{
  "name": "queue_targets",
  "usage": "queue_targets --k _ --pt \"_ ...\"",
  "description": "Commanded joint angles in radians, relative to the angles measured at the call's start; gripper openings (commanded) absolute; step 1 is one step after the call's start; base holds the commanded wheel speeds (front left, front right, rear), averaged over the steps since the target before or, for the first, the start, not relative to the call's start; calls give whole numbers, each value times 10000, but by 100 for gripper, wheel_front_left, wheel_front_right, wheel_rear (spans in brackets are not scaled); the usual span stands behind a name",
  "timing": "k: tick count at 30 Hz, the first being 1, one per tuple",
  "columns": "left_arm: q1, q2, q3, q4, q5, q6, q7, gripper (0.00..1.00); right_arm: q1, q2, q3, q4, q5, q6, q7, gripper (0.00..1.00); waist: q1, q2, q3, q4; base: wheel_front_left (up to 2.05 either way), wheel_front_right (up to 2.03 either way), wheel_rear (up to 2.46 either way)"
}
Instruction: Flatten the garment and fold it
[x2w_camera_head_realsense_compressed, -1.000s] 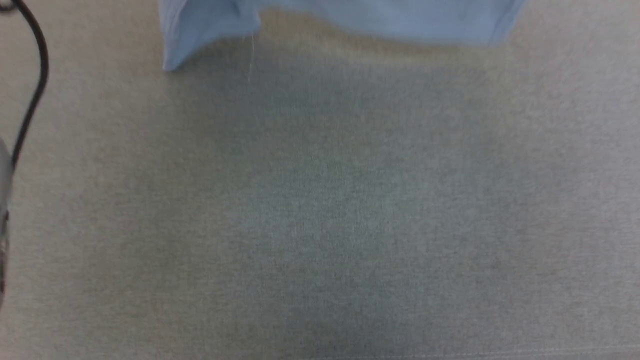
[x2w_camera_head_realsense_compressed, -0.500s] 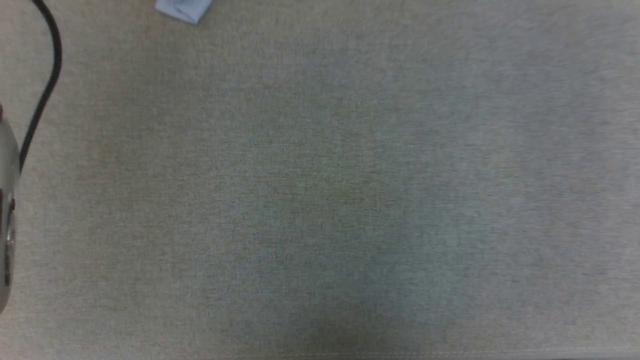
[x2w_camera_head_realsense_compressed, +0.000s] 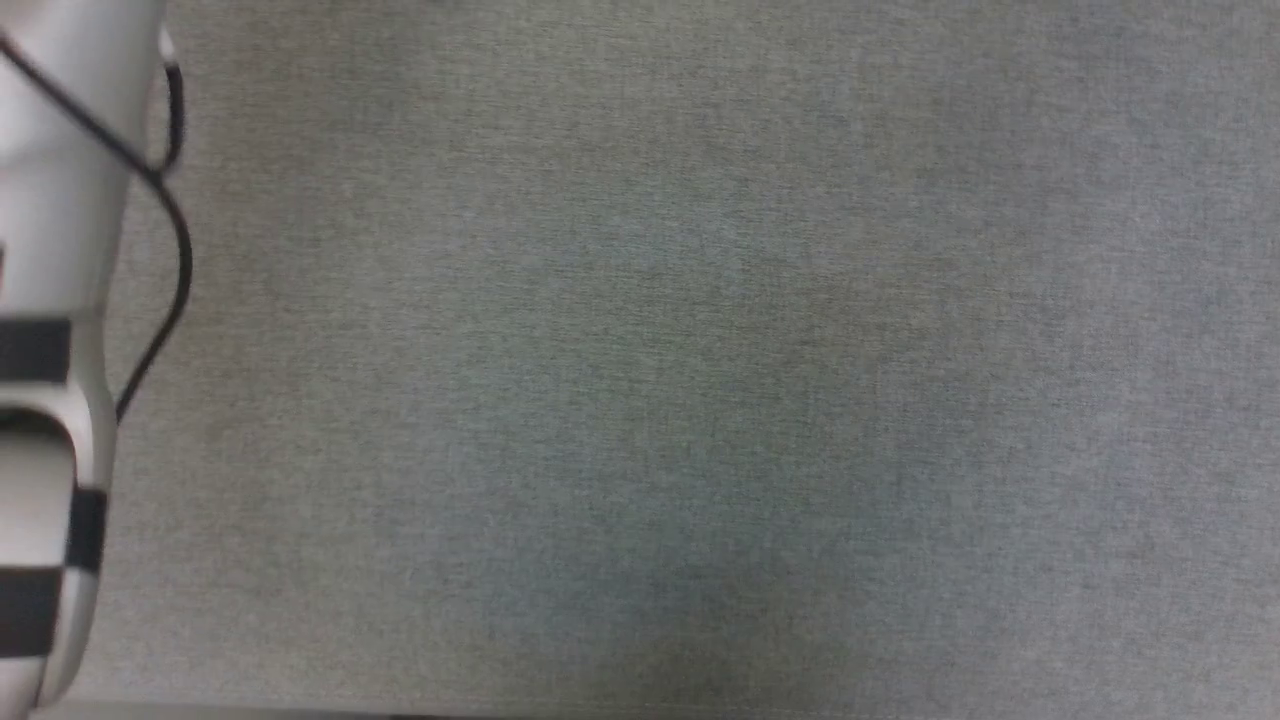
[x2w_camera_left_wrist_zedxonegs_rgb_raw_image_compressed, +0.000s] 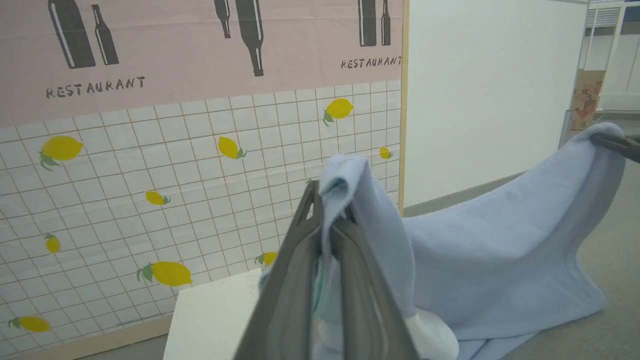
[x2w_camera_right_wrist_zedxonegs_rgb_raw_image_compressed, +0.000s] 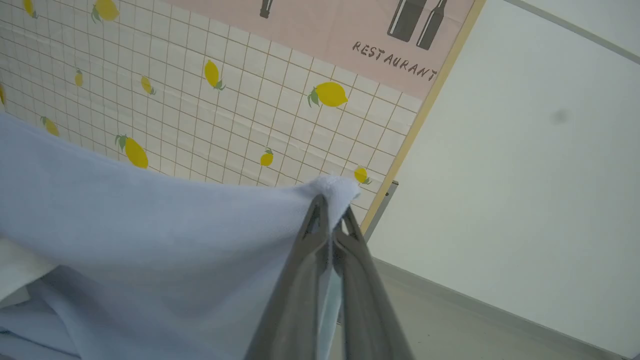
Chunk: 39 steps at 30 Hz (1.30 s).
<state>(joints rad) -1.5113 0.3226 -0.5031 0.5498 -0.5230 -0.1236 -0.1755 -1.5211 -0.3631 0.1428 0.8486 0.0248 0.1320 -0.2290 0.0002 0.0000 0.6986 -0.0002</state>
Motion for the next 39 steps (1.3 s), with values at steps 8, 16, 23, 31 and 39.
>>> queue_targets --k 8,16,23,31,39 --pt "3404 1129 -476 -2379 -1051 -43 438 0 2784 -1056 1041 -1704 2470 -13 349 0 -2 0 -927 131 0 0 0" --pt "6795 1689 -662 -4406 -1242 1085 222 0 6067 -1574 444 -3464 3813 -13 770 0 -2 0 -1970 121 0 0 0" --pt "9188 1565 -776 -4985 -1741 1802 -163 0 8663 -904 -545 -4608 4087 -13 1056 0 -2 0 -2801 -2 0 0 0" --pt "11437 1785 -1148 -5098 -2510 2102 259 0 11605 119 -1173 -5534 4226 -13 1617 0 -2 0 -3896 19 0 0 0" --pt "13494 2279 -1334 -5716 -3649 2301 1052 0 14370 921 -2132 -6387 4480 -13 2932 0 -2 0 -5134 28 0 0 0"
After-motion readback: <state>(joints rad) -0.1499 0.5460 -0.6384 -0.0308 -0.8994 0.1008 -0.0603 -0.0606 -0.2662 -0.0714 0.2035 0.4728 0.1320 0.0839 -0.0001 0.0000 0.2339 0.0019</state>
